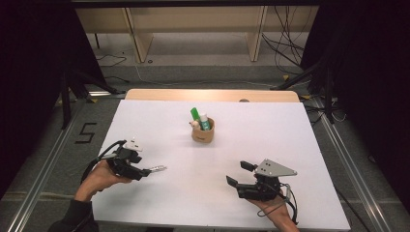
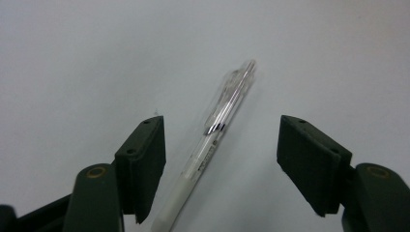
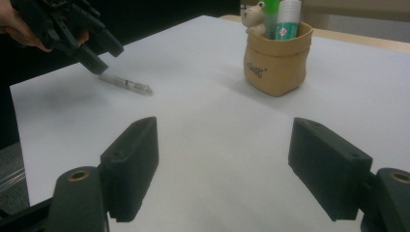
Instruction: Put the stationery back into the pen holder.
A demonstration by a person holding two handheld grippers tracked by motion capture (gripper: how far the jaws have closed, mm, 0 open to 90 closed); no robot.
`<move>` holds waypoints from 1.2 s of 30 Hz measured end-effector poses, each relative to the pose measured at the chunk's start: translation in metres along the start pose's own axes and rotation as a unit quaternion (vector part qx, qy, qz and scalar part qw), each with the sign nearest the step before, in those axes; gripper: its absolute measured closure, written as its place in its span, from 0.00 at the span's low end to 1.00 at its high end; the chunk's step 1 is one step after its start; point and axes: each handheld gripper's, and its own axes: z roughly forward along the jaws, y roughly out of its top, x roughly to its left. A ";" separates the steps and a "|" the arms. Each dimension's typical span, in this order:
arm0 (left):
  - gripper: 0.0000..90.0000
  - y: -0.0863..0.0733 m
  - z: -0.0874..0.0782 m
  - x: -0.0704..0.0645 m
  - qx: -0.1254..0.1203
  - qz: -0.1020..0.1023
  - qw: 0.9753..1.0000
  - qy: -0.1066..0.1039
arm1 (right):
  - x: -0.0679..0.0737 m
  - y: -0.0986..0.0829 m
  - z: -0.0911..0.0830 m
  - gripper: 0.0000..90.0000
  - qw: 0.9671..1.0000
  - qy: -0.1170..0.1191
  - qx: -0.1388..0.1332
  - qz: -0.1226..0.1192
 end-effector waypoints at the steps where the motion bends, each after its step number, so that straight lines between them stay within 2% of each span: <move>1: 0.38 -0.002 0.001 0.001 0.002 0.001 1.000 -0.001 | 0.000 0.000 0.000 0.30 1.000 0.000 0.000 0.000; 6: 0.39 -0.007 0.001 0.009 0.008 0.002 1.000 -0.002 | 0.000 0.000 0.001 0.30 1.000 0.001 0.000 0.000; 9: 0.40 -0.009 0.004 0.008 0.027 0.015 1.000 0.001 | 0.000 0.000 0.001 0.30 1.000 0.001 0.001 0.001; 11: 0.38 -0.009 0.007 0.008 0.039 0.018 0.999 0.000 | 0.000 0.000 0.001 0.30 1.000 0.001 0.002 0.000; 14: 0.36 -0.008 0.010 0.008 0.056 0.020 0.998 0.010 | 0.001 0.000 0.001 0.30 1.000 0.002 0.002 0.000; 23: 0.32 -0.005 0.016 0.006 0.086 0.026 0.996 0.011 | 0.001 0.000 0.001 0.30 1.000 0.002 0.002 -0.002; 25: 0.35 -0.005 0.017 0.006 0.095 0.039 0.995 0.010 | 0.002 0.000 0.001 0.30 1.000 0.003 0.002 -0.001; 28: 0.42 -0.004 0.019 0.007 0.103 0.045 0.994 0.012 | 0.002 0.000 0.001 0.30 1.000 0.003 0.002 -0.003; 33: 0.53 -0.001 0.023 0.007 0.125 0.071 0.990 0.004 | 0.003 0.000 0.001 0.29 1.000 0.004 0.001 -0.003; 36: 0.58 0.003 0.025 0.006 0.136 0.083 0.987 0.007 | 0.003 0.000 0.001 0.28 1.000 0.004 0.001 -0.004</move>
